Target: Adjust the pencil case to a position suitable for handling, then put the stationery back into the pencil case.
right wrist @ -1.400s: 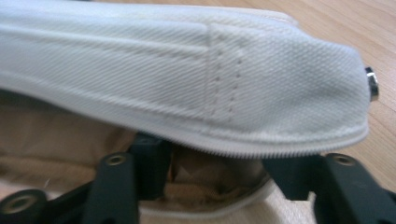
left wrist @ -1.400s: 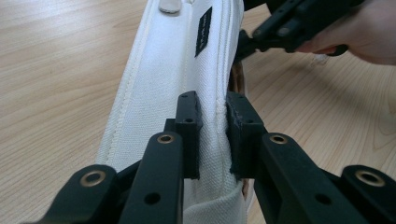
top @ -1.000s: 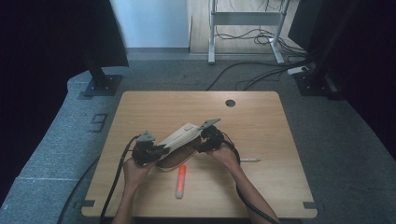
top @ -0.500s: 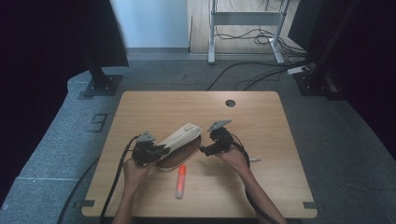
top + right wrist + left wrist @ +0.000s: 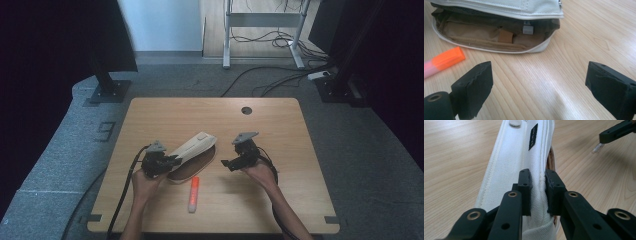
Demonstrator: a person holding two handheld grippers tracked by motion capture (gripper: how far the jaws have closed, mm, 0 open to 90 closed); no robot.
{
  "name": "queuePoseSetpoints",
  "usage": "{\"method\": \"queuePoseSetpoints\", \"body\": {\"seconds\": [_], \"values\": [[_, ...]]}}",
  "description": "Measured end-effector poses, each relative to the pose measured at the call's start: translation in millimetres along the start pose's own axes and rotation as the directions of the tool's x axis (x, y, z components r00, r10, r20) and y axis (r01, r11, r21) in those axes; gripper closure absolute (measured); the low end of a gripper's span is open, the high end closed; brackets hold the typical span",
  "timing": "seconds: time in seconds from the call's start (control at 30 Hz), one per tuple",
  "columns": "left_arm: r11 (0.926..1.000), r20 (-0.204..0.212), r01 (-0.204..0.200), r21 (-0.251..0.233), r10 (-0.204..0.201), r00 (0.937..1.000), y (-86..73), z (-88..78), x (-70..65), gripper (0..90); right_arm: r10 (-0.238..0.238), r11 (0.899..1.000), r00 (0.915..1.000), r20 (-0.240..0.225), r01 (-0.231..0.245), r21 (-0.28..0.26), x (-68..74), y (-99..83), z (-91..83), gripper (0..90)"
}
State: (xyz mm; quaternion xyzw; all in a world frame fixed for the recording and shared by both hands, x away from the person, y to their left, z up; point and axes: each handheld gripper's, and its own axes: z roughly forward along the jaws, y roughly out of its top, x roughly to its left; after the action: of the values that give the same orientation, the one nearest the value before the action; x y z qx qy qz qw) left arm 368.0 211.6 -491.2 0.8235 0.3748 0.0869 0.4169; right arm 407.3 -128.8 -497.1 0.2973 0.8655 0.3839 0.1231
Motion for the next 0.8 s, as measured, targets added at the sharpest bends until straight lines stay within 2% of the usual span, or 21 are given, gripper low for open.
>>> {"method": "queuePoseSetpoints", "body": {"seconds": [0.23,0.47,0.67,0.73,0.8], "values": [[1.0000,0.000,0.000,0.000,0.000,1.0000,-0.1,0.1,0.2,76.5,0.005,1.000,0.9999,0.015,-0.005,-0.008,-5.4,-12.4,-14.6,7.3],[1.0000,0.000,0.001,0.001,-0.001,1.0000,-0.2,0.3,-0.1,76.5,0.041,0.999,0.9987,0.032,-0.040,-0.005,-13.3,-28.6,-30.6,10.1],[1.0000,0.005,0.005,0.001,-0.005,1.0000,-0.2,0.2,0.8,76.5,0.074,0.997,0.9952,0.064,-0.075,0.006,-22.2,-46.6,-48.0,12.3],[1.0000,0.005,0.004,0.000,-0.004,1.0000,-0.3,0.4,0.8,76.5,0.076,0.997,0.9951,0.064,-0.076,0.008,-23.1,-48.7,-49.6,12.4],[1.0000,0.005,0.006,0.000,-0.006,1.0000,-0.3,0.6,1.0,76.5,0.094,0.996,0.9937,0.061,-0.094,-0.001,-26.9,-58.2,-56.6,13.0]]}}
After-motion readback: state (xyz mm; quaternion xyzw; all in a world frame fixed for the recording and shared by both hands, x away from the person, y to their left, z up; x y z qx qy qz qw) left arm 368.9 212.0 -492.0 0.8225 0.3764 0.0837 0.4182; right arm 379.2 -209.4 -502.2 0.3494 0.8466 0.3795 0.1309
